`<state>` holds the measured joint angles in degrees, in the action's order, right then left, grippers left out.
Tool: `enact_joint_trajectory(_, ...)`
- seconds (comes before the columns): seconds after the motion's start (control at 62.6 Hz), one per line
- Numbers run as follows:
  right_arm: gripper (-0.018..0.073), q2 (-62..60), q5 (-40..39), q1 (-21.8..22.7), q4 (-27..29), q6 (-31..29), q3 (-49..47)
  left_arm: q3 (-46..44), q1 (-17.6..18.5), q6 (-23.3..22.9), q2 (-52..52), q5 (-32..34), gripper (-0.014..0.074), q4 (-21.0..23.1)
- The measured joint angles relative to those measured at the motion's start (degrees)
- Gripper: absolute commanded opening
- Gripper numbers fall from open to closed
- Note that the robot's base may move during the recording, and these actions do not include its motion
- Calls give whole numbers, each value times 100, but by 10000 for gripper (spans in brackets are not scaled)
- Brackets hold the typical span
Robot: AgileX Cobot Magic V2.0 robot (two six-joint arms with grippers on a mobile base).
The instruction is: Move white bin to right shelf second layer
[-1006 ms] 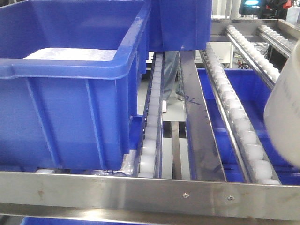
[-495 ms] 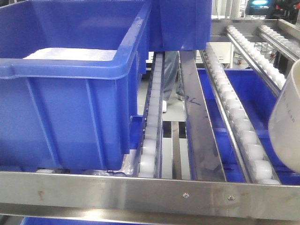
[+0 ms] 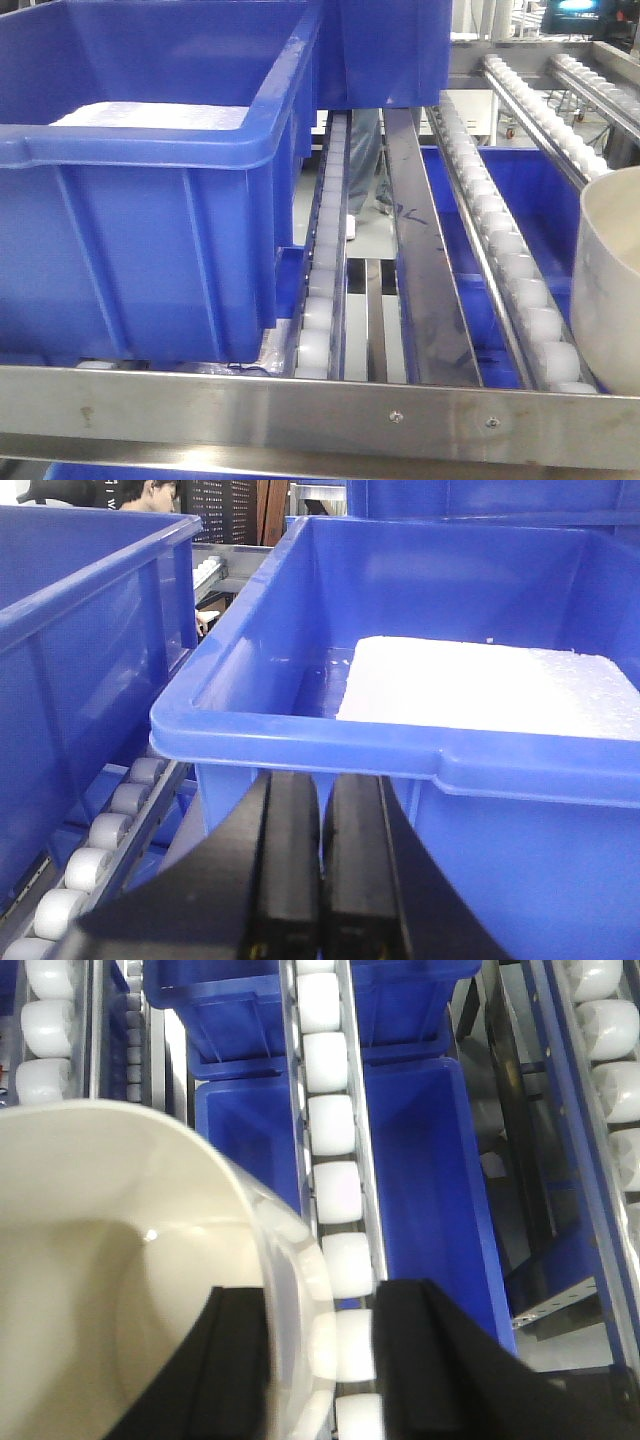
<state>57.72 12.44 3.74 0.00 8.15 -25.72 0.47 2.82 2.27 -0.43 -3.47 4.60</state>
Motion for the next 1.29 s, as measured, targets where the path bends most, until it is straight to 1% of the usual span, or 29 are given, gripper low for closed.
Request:
enact_joint_trajectory(0.144, 370, -230, 60, 0, 0, 0, -186, 0, 0, 0, 0, 0, 85, 0)
enact_joint_trajectory(0.208, 337, -397, 102, 0, 0, 0, -235, 0, 0, 0, 0, 0, 85, 0)
enact_joint_trajectory(0.287, 235, -659, 153, 0, 0, 0, -247, 0, 0, 0, 0, 0, 85, 0)
enact_joint_trajectory(0.367, 76, -922, 206, 0, 0, 0, -247, 0, 0, 0, 0, 0, 85, 0)
enact_joint_trajectory(0.399, 38, -1044, 204, 0, 0, 0, -237, 0, 0, 0, 0, 0, 85, 0)
enact_joint_trajectory(0.431, 59, -1166, 204, 0, 0, 0, -213, 0, 0, 0, 0, 0, 85, 0)
enact_joint_trajectory(0.575, 51, -1809, 216, -30, 0, 0, 13, 0, 0, 0, 0, 0, 85, 0)
enact_joint_trajectory(0.734, 51, -2739, 206, -397, 0, -145, 353, 0, 0, 0, 0, 0, 85, 0)
enact_joint_trajectory(0.878, 51, -3425, 475, -625, 0, -194, 506, 0, 0, 0, 0, 0, 85, 0)
enact_joint_trajectory(1.197, 51, -3630, 563, -628, 0, -194, 529, 0, 0, 0, 0, 0, 85, 0)
enact_joint_trajectory(1.293, 51, -3630, 388, -628, -37, -237, 557, 0, 0, 0, 0, 0, 85, 0)
